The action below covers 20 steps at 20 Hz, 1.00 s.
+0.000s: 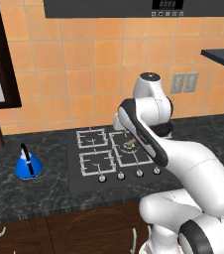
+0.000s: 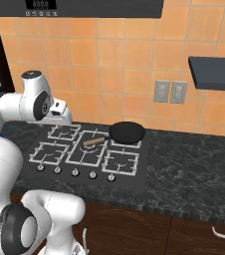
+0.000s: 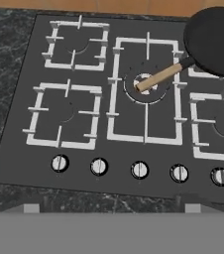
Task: Pick the kettle from the counter and place it on a stove burner. Then turn the burner on.
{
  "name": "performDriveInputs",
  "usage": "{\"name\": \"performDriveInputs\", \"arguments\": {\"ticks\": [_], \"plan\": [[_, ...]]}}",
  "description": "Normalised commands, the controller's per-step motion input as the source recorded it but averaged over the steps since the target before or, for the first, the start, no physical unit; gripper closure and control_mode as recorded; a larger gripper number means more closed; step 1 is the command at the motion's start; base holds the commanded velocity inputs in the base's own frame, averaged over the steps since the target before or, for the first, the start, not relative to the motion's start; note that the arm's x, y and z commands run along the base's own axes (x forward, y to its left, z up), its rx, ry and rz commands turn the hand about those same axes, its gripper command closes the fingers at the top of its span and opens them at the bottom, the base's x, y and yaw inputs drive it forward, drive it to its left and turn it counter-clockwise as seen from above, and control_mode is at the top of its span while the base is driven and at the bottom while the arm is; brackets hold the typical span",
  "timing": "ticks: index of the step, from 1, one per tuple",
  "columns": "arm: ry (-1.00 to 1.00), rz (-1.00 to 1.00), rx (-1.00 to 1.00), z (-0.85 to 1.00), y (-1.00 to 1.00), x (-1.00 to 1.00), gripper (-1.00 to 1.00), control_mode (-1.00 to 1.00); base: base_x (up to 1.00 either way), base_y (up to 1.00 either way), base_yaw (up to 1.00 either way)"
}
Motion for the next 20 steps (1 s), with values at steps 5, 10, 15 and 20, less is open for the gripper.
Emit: {"name": "performDriveInputs", "arguments": {"ticks": [5, 10, 15, 20], "plan": [[-0.05, 0.1, 0.03, -0.29, 0.7, 0.0, -1.0, -1.0, 0.0, 0.0, 0.0], [-0.09, 0.17, 0.11, -0.1, 0.68, 0.0, -1.0, -1.0, 0.0, 0.0, 0.0], [-0.1, 0.19, 0.09, -0.01, 0.73, 0.0, -1.0, -1.0, 0.0, 0.0, 0.0], [-0.04, 0.11, 0.02, -0.02, 0.72, 0.0, -1.0, -1.0, 0.0, 0.0, 0.0]]}}
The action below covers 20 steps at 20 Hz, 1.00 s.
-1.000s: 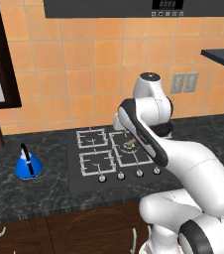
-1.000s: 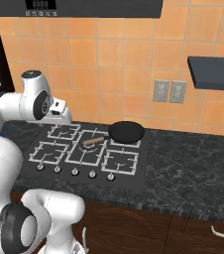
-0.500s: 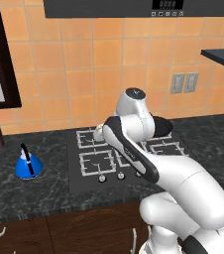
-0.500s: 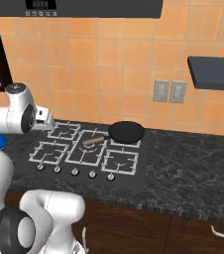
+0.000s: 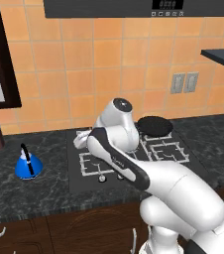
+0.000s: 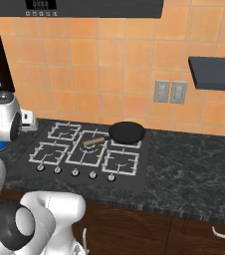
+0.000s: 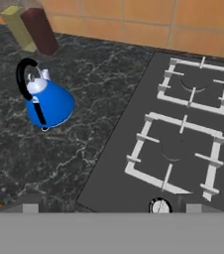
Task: Pick the kettle from the counter and place it on a stove burner. Then turn the burner on.
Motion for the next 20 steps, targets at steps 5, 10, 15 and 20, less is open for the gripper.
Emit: {"name": "performDriveInputs", "arguments": {"ticks": [5, 10, 15, 20], "plan": [[0.0, 0.06, 0.0, -0.05, 0.71, 0.0, -1.0, -1.0, 0.0, 0.0, 0.0], [0.0, 0.05, 0.0, -0.08, 0.67, 0.0, -1.0, -1.0, 0.0, 0.0, 0.0], [0.0, 0.02, -0.05, -0.11, 0.59, 0.0, -1.0, -1.0, 0.0, 0.0, 0.0], [0.0, 0.0, -0.05, -0.09, 0.58, 0.0, -1.0, -1.0, 0.0, 0.0, 0.0]]}}
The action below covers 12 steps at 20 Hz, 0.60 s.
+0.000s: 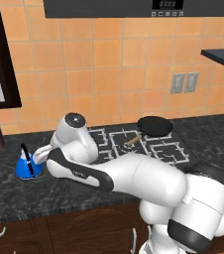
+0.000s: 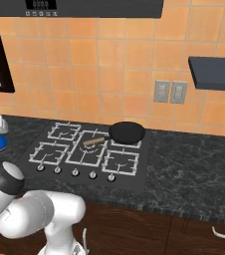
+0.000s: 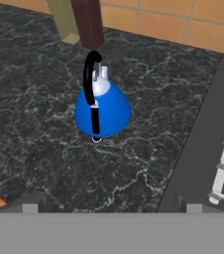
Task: Pick the kettle from the counter and place it on a stove burner. Then turn the burner on.
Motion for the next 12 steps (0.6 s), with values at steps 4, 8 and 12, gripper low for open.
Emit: {"name": "performDriveInputs", "arguments": {"ticks": [4, 8, 12], "plan": [[0.03, -0.01, 0.0, 0.0, 0.34, 0.0, -1.0, -1.0, 0.0, 0.0, 0.0], [0.0, -0.09, 0.0, -0.01, 0.31, 0.0, -1.0, -1.0, 0.0, 0.0, 0.0], [0.0, -0.12, 0.0, -0.09, 0.27, 0.01, -1.0, -1.0, 0.0, 0.0, 0.0]]}}
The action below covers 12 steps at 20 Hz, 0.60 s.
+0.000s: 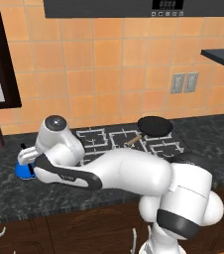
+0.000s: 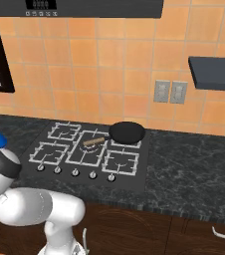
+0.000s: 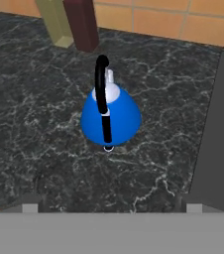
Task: Pick the kettle from the counter and place it on a stove burner. Then turn the burner on.
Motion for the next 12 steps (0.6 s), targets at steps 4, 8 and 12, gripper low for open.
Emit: {"name": "performDriveInputs", "arguments": {"ticks": [4, 8, 12], "plan": [[0.0, -0.1, 0.01, -0.06, 0.26, 0.05, -1.0, -1.0, 0.0, 0.0, 0.0], [0.0, -0.02, 0.0, 0.0, 0.06, 0.15, -1.0, -1.0, 0.0, 0.0, 0.0], [0.0, 0.0, 0.0, -0.13, 0.02, 0.28, -1.0, -1.0, 0.0, 0.0, 0.0]]}}
